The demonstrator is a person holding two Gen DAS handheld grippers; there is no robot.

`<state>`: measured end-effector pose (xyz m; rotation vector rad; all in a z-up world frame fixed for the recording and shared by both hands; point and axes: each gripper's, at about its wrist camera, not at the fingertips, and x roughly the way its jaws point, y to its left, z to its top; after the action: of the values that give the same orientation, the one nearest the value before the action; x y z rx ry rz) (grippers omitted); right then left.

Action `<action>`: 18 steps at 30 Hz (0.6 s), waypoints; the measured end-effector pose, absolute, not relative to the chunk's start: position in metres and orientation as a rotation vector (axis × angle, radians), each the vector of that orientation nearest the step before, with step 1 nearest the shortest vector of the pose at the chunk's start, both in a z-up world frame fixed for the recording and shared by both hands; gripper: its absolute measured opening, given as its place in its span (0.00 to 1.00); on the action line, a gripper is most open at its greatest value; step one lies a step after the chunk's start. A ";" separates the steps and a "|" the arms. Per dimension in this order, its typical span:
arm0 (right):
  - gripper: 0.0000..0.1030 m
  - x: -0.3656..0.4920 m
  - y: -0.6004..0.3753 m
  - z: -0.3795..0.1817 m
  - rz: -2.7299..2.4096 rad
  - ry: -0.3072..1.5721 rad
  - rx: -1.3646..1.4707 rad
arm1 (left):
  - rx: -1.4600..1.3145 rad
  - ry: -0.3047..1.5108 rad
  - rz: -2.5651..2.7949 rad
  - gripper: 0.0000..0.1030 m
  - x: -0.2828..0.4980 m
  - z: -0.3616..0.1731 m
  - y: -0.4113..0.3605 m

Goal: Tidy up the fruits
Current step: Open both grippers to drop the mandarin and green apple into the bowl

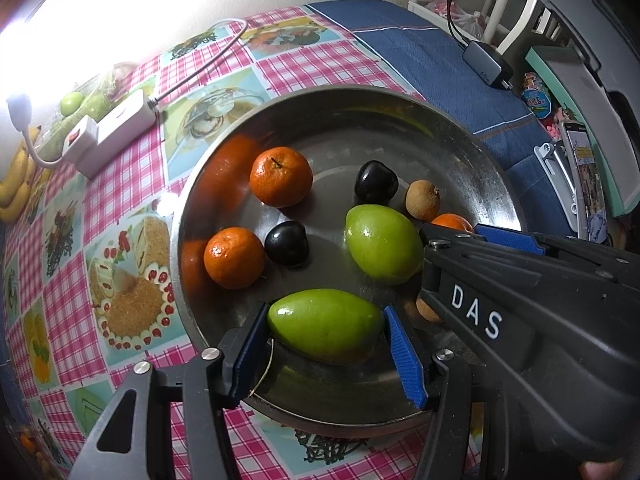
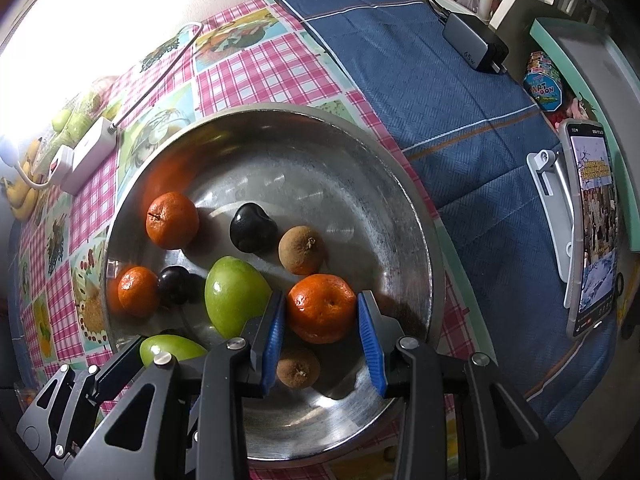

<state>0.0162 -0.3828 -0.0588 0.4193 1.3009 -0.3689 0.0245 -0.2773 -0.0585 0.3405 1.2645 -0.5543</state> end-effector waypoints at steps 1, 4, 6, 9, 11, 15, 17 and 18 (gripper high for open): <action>0.37 0.016 -0.383 -0.059 -0.369 1.301 0.419 | 0.341 1.264 -0.554 0.60 0.024 -0.059 -0.277; 0.37 0.016 -0.383 -0.060 -0.368 1.304 0.418 | 0.338 1.270 -0.559 0.60 0.025 -0.059 -0.277; 0.37 0.016 -0.382 -0.061 -0.368 1.305 0.417 | 0.335 1.273 -0.561 0.60 0.025 -0.059 -0.277; 0.37 0.015 -0.382 -0.061 -0.369 1.305 0.416 | 0.335 1.276 -0.565 0.61 0.024 -0.059 -0.277; 0.37 0.015 -0.382 -0.061 -0.366 1.306 0.415 | 0.339 1.272 -0.565 0.61 0.023 -0.058 -0.278; 0.37 0.016 -0.382 -0.061 -0.364 1.304 0.414 | 0.338 1.272 -0.568 0.62 0.023 -0.057 -0.278; 0.38 0.016 -0.382 -0.060 -0.363 1.300 0.411 | 0.336 1.269 -0.569 0.63 0.023 -0.055 -0.278; 0.40 0.016 -0.383 -0.059 -0.362 1.299 0.410 | 0.335 1.266 -0.571 0.63 0.023 -0.054 -0.278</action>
<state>0.0159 -0.3828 -0.0590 0.4101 1.2991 -0.3622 0.0230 -0.2781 -0.0537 0.3346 1.2658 -0.5706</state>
